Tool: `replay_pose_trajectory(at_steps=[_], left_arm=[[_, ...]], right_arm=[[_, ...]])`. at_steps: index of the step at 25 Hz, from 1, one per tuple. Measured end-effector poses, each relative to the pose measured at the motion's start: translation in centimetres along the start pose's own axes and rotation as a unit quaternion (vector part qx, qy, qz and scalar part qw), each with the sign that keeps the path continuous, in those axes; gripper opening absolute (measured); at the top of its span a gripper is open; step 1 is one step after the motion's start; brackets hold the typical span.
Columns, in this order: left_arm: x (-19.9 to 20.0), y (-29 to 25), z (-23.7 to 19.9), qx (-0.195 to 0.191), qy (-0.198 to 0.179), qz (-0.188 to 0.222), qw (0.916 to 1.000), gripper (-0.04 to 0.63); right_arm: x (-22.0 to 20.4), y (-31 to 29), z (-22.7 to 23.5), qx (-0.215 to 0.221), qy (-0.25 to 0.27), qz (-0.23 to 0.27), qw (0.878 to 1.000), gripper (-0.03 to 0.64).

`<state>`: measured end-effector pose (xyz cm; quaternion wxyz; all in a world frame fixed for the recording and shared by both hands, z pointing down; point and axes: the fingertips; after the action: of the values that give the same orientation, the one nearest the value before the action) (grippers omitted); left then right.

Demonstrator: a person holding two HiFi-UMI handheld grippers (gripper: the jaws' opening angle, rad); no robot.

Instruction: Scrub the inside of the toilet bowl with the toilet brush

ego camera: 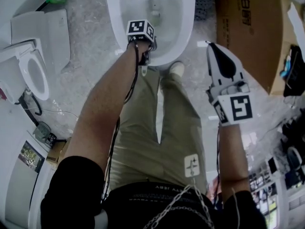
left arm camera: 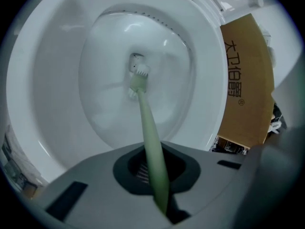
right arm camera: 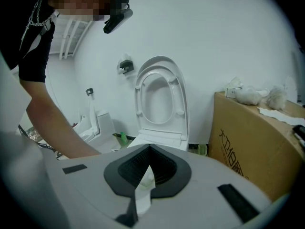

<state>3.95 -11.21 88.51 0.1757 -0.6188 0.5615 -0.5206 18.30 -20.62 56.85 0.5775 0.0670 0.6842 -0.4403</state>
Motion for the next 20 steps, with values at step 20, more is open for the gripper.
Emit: replay_pose_trajectory(at_steps=[20], left_arm=[[2.8, 5.6, -0.1, 0.009, -0.021, 0.171, 0.9850, 0.002]], right_arm=[[1.6, 1.1, -2.2, 0.027, 0.028, 0.011, 0.999, -0.009]])
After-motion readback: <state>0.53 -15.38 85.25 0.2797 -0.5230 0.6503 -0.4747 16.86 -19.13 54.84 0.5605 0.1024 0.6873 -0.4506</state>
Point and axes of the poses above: the fingertips, and each gripper's own axes: y backward along the fingers, z to its right, x out of its top, and after that the axes turned 8 degrees about y, right-handed
